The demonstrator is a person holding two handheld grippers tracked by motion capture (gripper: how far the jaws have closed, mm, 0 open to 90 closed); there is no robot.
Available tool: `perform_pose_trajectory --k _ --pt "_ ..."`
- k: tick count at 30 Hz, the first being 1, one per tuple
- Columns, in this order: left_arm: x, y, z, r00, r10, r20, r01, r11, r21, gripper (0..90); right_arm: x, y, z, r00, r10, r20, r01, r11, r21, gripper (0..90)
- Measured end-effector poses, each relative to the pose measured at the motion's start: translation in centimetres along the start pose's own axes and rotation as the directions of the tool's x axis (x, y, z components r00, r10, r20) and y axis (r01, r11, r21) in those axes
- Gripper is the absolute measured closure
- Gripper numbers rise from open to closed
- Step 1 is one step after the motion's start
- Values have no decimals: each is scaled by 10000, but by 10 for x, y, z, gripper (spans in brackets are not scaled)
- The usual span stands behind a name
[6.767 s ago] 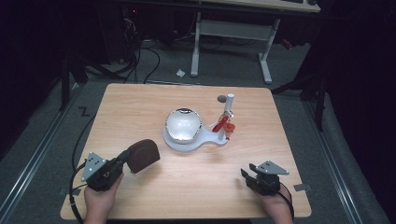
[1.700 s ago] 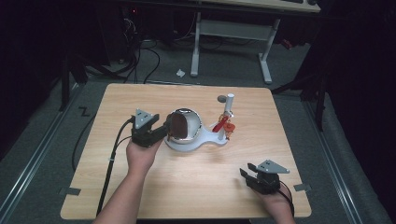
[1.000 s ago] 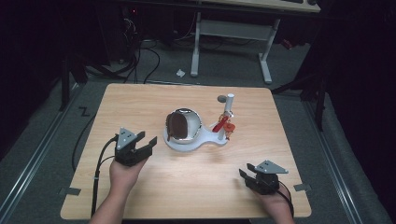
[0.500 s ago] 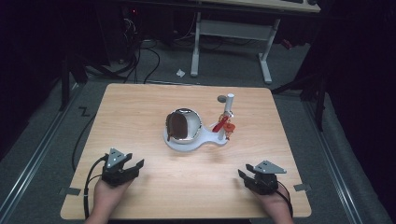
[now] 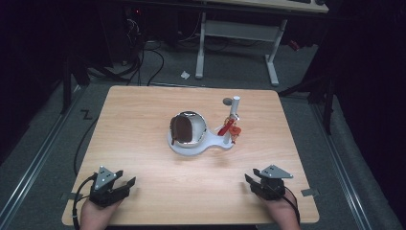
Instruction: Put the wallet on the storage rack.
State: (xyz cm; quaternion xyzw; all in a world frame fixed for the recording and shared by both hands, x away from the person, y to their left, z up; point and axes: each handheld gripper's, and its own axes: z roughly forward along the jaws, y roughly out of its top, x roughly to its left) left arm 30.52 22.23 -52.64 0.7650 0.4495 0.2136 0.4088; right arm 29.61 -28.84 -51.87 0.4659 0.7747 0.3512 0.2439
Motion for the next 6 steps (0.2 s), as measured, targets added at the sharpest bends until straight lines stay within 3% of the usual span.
perform_pose_trajectory --k 6 --pt "0 -1 2 9997 -120 227 118 9999 91 414 0 1 2 9999 41 106 -41 10000 70 572"
